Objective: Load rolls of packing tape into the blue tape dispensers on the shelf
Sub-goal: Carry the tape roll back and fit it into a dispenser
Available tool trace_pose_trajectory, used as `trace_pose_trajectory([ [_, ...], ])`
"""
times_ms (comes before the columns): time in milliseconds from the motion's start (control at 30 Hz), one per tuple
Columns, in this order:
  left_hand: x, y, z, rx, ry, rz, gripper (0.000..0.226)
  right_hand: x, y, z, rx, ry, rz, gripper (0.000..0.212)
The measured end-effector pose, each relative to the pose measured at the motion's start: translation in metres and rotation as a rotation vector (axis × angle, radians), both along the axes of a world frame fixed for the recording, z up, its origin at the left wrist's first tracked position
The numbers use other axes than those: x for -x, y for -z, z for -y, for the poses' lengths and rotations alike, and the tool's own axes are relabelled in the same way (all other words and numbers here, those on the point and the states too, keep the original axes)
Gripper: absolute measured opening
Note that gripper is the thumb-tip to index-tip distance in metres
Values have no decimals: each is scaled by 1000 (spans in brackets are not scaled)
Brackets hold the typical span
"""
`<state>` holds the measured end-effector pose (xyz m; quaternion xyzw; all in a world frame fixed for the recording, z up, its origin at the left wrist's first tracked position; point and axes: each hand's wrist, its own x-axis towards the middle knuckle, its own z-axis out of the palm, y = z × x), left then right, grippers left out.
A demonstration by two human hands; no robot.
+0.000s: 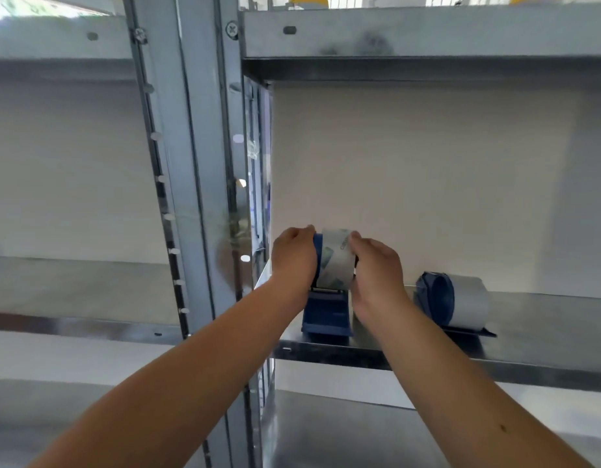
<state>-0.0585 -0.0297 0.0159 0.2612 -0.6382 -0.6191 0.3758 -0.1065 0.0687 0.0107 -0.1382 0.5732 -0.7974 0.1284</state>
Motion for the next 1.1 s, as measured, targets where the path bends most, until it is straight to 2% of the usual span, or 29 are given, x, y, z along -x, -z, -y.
trace_pose_trajectory([
  [200,3,7,3,37,-35,-19,29,-1,3,8,6,-59,25,17],
  [333,4,12,7,120,-84,-17,36,1,-4,2,4,-132,79,25],
  [467,2,15,2,55,-51,-45,30,6,-9,-6,-44,-210,46,24],
  [533,1,9,0,-120,-3,-82,38,8,-10,-12,-48,-256,14,19],
  [600,-2,4,-1,-233,51,-102,52,9,-8,-19,-46,-277,-41,16],
  [667,-6,0,-2,-241,80,-117,58,8,-6,-25,-60,-295,-129,11],
  [733,-13,-7,-5,-240,121,-144,69,6,-4,-32,-108,-315,-298,4],
  [800,-21,-15,-12,-244,179,-166,77,5,-2,-40,-121,-333,-473,14],
  [867,-25,-16,-18,-154,227,-192,61,5,-1,-45,-79,-340,-587,22],
  [967,-33,-12,-25,34,325,-296,19,7,-3,-53,-15,-366,-755,28],
  [1100,-45,-13,-30,236,372,-387,16,13,-11,-63,16,-475,-810,20],
])
